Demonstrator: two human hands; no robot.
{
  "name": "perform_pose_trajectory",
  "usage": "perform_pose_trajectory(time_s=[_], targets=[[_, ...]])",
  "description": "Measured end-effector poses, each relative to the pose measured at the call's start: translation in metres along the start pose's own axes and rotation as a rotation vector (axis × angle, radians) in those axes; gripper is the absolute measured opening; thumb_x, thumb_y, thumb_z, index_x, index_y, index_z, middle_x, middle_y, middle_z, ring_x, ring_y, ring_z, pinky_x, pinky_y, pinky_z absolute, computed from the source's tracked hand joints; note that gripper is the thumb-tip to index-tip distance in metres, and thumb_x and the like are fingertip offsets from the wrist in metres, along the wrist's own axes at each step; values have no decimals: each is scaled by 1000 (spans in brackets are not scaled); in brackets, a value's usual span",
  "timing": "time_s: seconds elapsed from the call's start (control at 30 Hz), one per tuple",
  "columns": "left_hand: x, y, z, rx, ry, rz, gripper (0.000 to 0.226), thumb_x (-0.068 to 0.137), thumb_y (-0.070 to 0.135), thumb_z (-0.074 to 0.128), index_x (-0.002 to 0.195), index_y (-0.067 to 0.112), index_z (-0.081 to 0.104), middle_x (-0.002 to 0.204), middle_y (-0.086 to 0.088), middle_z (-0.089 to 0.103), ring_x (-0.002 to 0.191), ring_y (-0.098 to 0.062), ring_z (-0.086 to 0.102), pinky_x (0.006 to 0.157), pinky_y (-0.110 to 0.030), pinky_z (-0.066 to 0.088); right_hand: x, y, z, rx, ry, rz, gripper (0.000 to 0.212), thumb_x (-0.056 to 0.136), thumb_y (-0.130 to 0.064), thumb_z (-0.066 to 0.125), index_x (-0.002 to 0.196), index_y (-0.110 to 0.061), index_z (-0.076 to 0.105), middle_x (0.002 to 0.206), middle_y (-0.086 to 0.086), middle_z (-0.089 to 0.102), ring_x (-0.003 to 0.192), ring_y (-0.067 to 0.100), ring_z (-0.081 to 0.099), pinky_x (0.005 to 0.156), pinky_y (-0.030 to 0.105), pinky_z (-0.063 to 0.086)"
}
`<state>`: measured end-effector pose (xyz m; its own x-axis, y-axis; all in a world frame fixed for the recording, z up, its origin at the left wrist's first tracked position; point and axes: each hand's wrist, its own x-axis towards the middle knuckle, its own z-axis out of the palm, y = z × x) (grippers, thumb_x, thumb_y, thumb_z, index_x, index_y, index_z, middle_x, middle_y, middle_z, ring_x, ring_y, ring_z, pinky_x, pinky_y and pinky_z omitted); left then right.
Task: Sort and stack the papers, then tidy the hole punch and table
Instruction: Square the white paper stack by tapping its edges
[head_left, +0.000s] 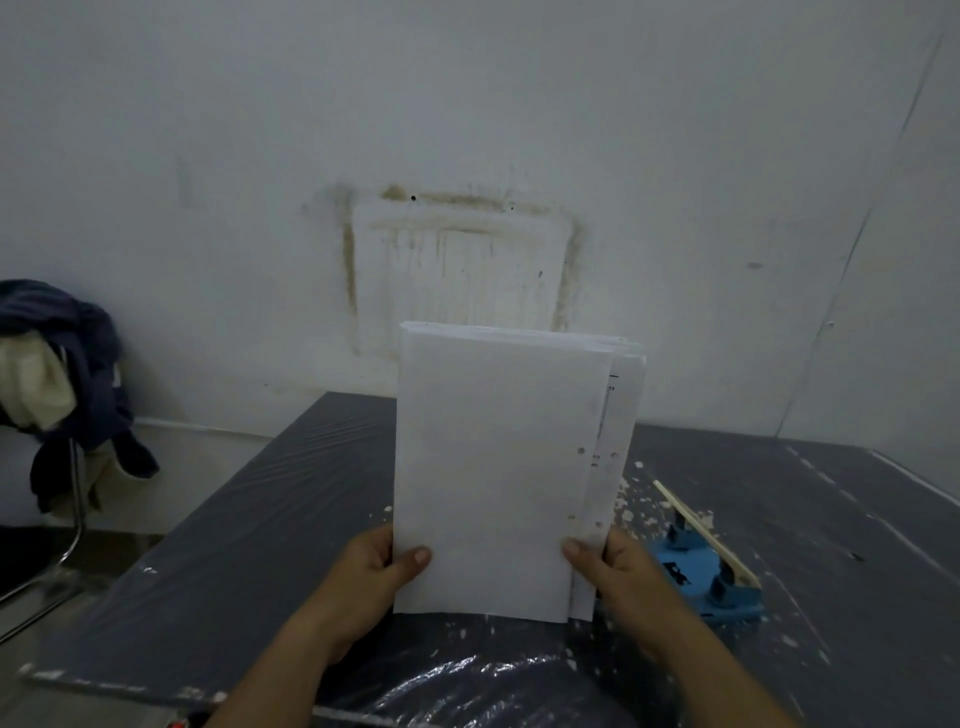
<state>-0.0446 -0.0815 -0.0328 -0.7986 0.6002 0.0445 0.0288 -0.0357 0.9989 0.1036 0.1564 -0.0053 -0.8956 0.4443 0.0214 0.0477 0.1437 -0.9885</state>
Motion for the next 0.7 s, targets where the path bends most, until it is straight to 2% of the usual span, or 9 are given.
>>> perform_pose_trajectory(time_s=[0.17,0.3,0.4,0.5,0.57,0.63,0.7], targets=[[3,6,3,27,59,30,20,98,9,56,114,13,67,109,-2,76,101,-20,72,86,-35,57,7,-5,6,-63,33,-11,21,96,-26,57,112,-17,67,105,-4,75,103,14,69,95,41,53],[11,14,2,48,186,87,19,100,19,54,114,22,67,108,4,75,98,-16,71,84,-36,57,20,-19,21,-99,96,-82,16,100,-26,52,111,-25,63,103,-7,72,99,10,66,81,24,52],[21,21,-1,73,262,86,19,101,23,52,115,23,64,108,4,73,99,-17,69,84,-36,57,37,-26,38,-122,180,-122,17,101,-29,49,114,-31,59,108,-11,68,100,8,63,88,32,51],[34,28,-11,166,363,84,15,101,23,51,112,18,61,106,3,67,95,-14,65,74,-28,53,55,-31,59,-167,203,-105,24,102,-27,46,124,-25,56,114,-6,65,102,10,60,92,34,50],[43,31,-22,271,434,84,12,101,21,51,109,17,59,103,4,64,90,-9,60,68,-22,46,69,-31,74,-205,198,-82,30,102,-28,45,131,-22,53,123,-2,63,108,16,59,100,39,47],[55,30,-37,343,475,72,13,100,21,53,109,15,60,103,2,64,87,-9,59,67,-24,45,83,-30,89,-256,205,-60,35,102,-29,44,136,-20,50,129,0,59,112,17,56,102,35,44],[68,28,-54,412,503,44,13,100,20,53,107,12,61,102,-2,64,86,-14,59,66,-25,44,99,-30,105,-303,212,-29,37,103,-28,42,138,-17,47,130,2,57,112,20,54,96,28,41]])
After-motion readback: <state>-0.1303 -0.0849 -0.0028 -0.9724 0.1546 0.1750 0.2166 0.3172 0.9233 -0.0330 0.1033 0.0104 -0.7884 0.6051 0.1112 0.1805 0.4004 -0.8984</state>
